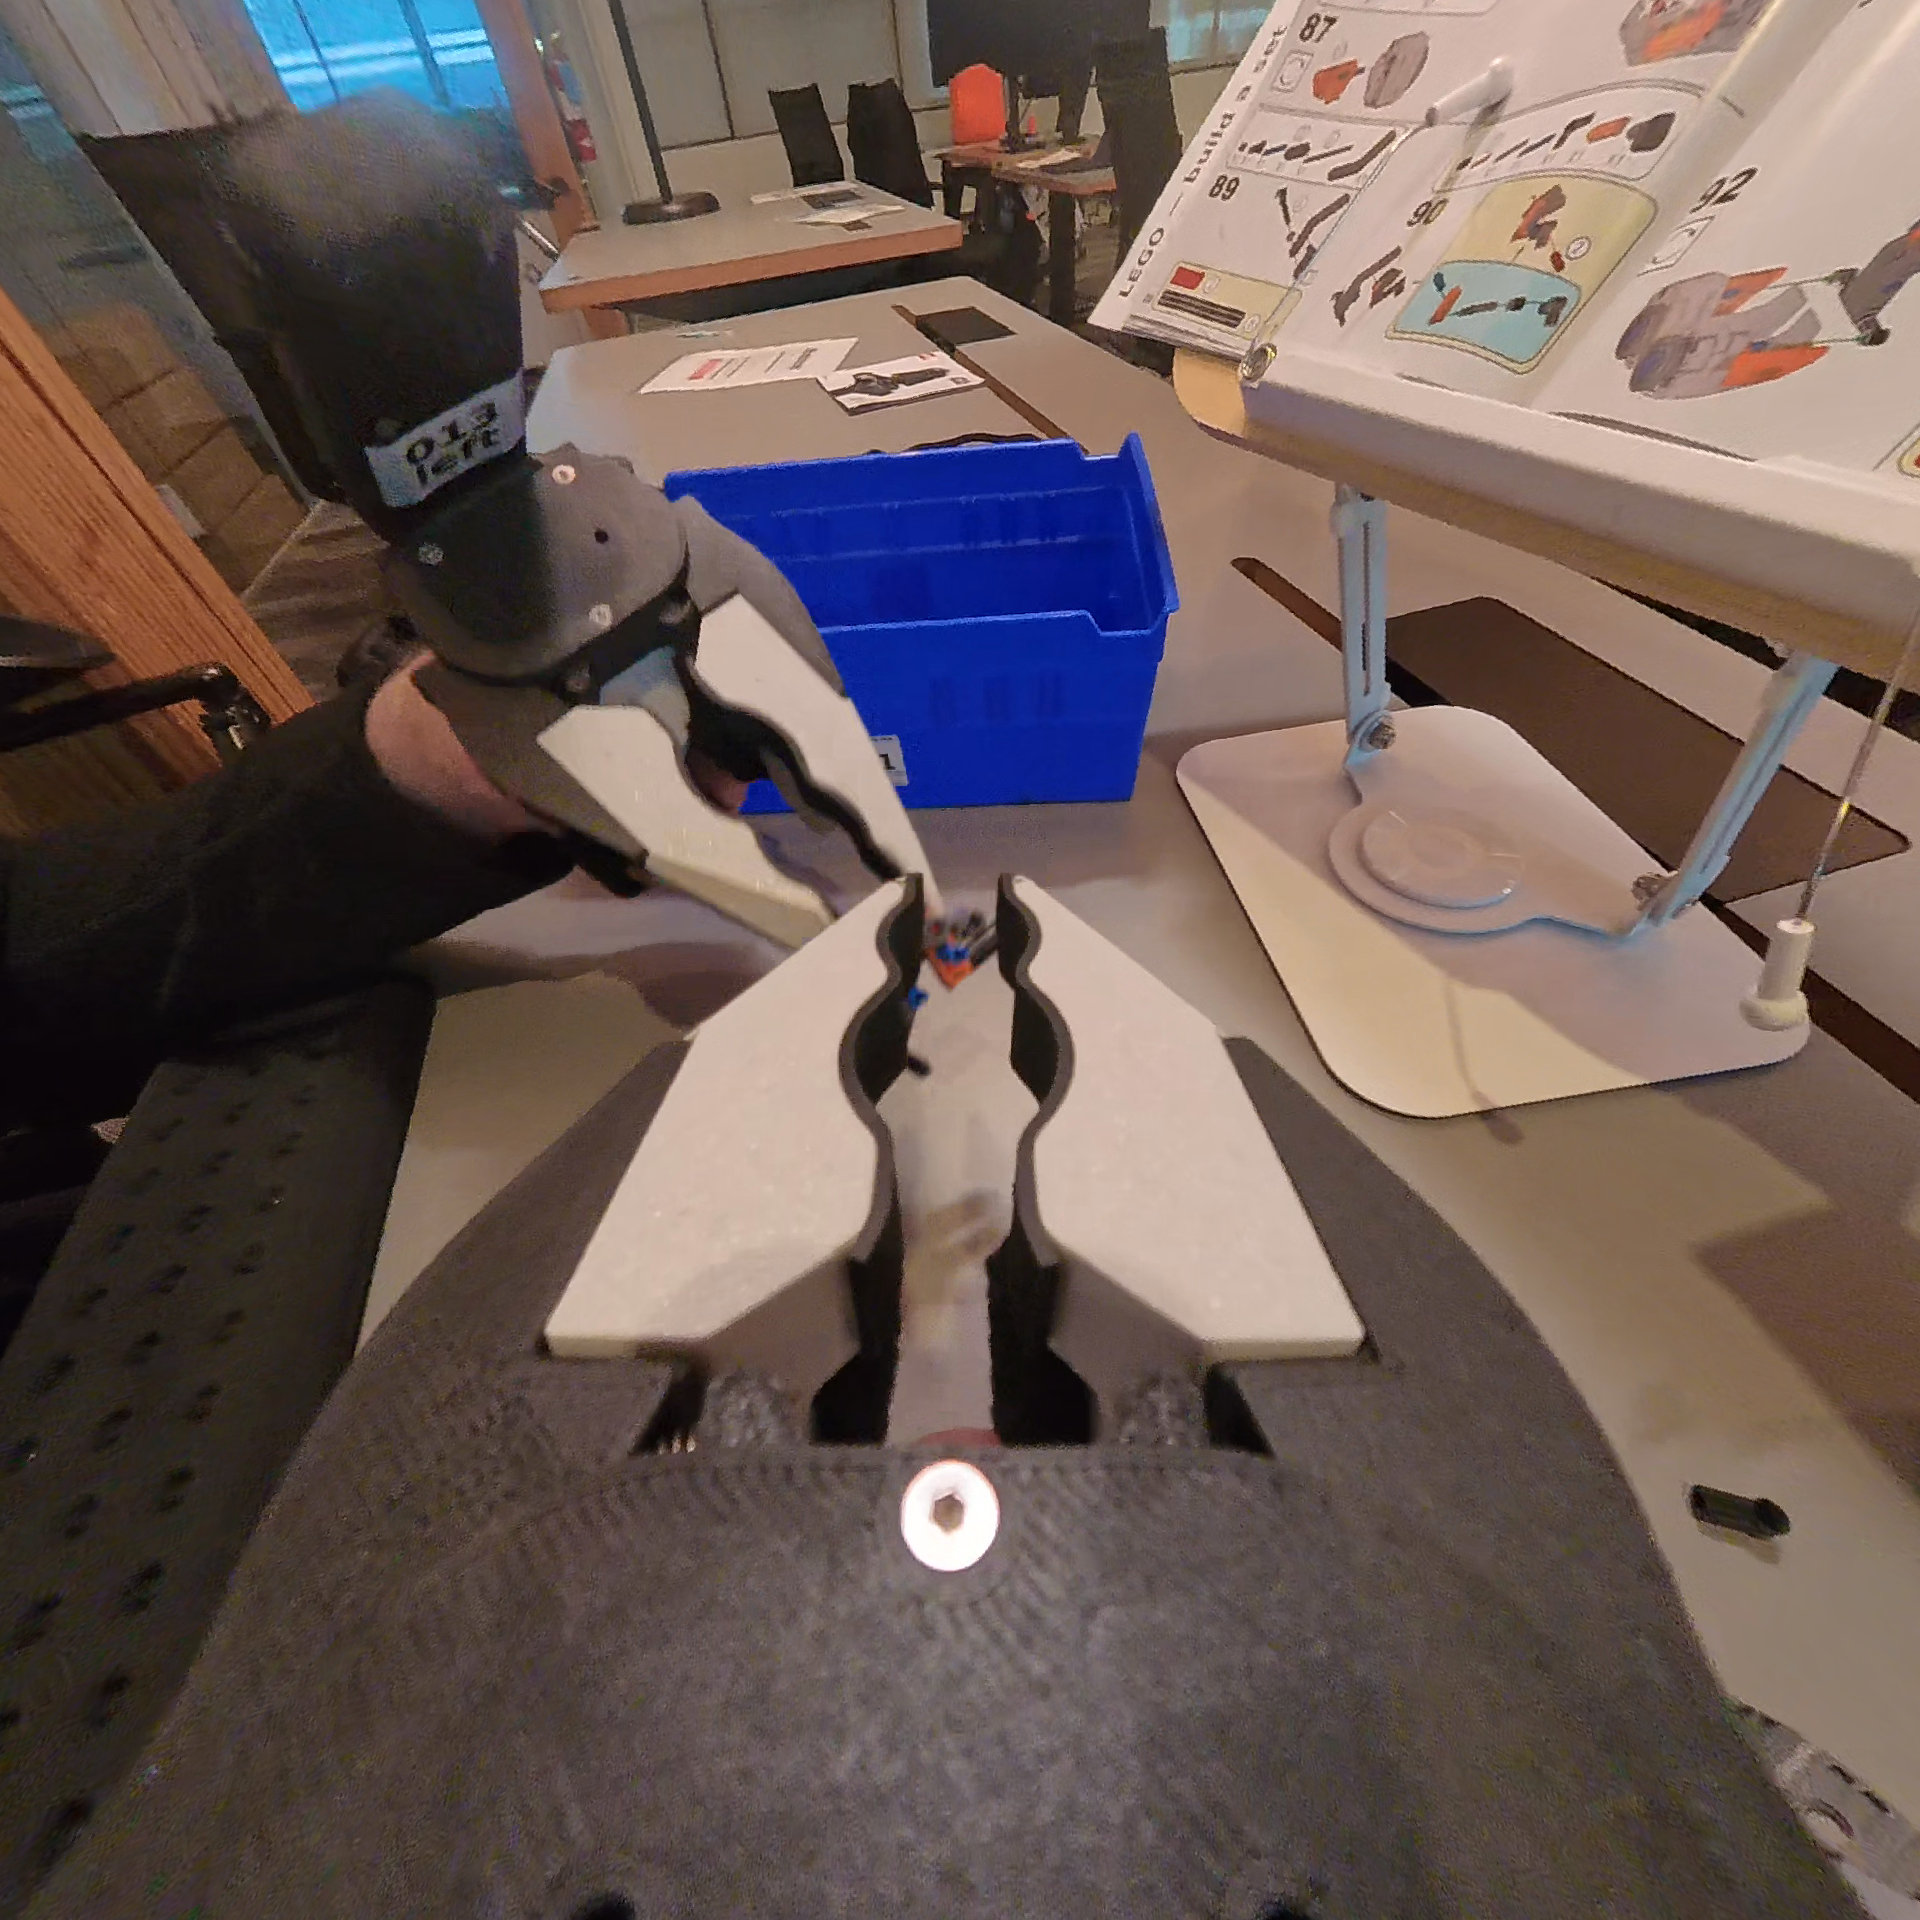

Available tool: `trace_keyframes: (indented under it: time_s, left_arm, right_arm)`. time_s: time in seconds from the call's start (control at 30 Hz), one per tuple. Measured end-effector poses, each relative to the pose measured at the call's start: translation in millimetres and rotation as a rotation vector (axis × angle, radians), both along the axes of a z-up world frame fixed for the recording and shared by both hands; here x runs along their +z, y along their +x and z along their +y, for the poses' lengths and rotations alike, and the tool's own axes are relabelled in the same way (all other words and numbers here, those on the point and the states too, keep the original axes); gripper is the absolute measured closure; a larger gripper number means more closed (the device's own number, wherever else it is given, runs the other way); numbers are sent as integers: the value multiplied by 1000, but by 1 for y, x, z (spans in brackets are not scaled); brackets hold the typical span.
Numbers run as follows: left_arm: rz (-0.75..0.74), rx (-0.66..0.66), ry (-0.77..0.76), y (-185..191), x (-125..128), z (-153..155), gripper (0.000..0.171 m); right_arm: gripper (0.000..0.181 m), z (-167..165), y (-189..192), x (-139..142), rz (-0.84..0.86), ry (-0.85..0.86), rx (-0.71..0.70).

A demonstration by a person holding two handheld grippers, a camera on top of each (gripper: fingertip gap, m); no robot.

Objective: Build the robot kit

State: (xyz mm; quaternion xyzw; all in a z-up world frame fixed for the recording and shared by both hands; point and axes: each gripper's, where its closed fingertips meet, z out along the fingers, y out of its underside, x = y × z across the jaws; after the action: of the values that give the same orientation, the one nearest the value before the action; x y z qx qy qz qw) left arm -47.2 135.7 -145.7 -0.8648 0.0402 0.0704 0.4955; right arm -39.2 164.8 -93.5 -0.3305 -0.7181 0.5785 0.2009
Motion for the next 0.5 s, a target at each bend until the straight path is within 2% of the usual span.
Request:
trace_keyframes:
  time_s: [0.1, 0.27, 0.4, 0.5]
  left_arm:
    - [21, -32, -165, 10, -28, -2, 154]
    - [-43, -89, -307, 27, -53, -8, 153]
    - [-89, -102, -347, 30, -60, -13, 147]
    - [-88, -98, -326, 29, -53, -16, 138]
  right_arm:
    - [170, 0, 0, -1, -3, 10, 0]
    - [171, 0, 0, -3, -12, 16, 3]
    - [171, 3, 0, -1, -7, 14, -2]
    - [172, 6, 0, 4, 4, 11, -9]
